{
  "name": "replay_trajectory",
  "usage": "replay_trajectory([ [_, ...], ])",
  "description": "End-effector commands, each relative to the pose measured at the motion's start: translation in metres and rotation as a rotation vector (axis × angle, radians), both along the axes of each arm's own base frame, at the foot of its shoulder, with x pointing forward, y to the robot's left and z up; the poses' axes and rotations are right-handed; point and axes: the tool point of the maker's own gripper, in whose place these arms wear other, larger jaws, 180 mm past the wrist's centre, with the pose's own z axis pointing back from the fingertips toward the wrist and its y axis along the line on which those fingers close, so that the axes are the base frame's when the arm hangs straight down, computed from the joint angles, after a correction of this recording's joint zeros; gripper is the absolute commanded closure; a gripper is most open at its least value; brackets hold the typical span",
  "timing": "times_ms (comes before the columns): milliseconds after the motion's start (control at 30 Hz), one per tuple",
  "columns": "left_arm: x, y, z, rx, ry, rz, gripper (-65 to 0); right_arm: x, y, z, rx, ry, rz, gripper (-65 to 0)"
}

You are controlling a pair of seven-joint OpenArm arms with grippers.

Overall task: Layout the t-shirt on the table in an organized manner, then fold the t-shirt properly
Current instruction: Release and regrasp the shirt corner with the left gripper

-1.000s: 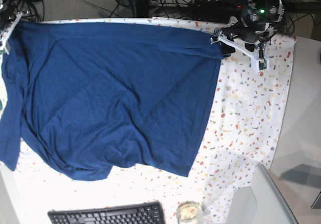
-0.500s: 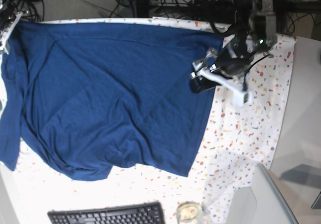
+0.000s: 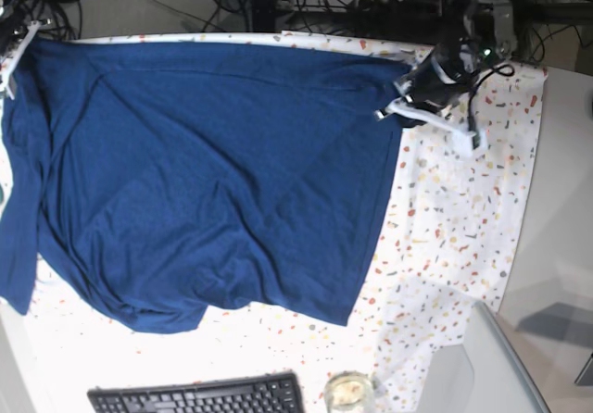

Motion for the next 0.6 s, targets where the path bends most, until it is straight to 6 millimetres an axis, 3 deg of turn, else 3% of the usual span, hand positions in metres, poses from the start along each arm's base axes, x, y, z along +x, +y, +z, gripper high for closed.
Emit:
replay_trajectory([
  [0,0.001,-0.001,0.007,0.012,-0.032,-0.009,0.0,0.004,-0.011,0.008,-0.032,-0.007,0.011,0.0],
  [67,-0.006,0.006,0.004,0.068,-0.026,-0.025,0.0,0.004,-0.011,0.008,-0.032,-0.007,0.011,0.0],
  [200,-0.013,0.004,-0.007,0.146,0.002,-0.070,-27.0,0.004,-0.011,0.008,-0.032,-0.007,0.011,0.0],
  [300,-0.018,-0.004,-0.016,0.146,0.027,-0.099,-38.3,0.004,-0.010,0.008,-0.032,-0.007,0.012,0.0],
  [367,-0.021,-0.005,-0.021,0.144,0.043,-0.100,-41.5,0.004,-0.010,0.008,-0.032,-0.007,0.012,0.0],
  [567,-0.022,-0.002,-0.032,0.145,0.069,-0.094,-41.8,0.003,-0.010,0.008,-0.032,-0.006,0.012,0.0],
])
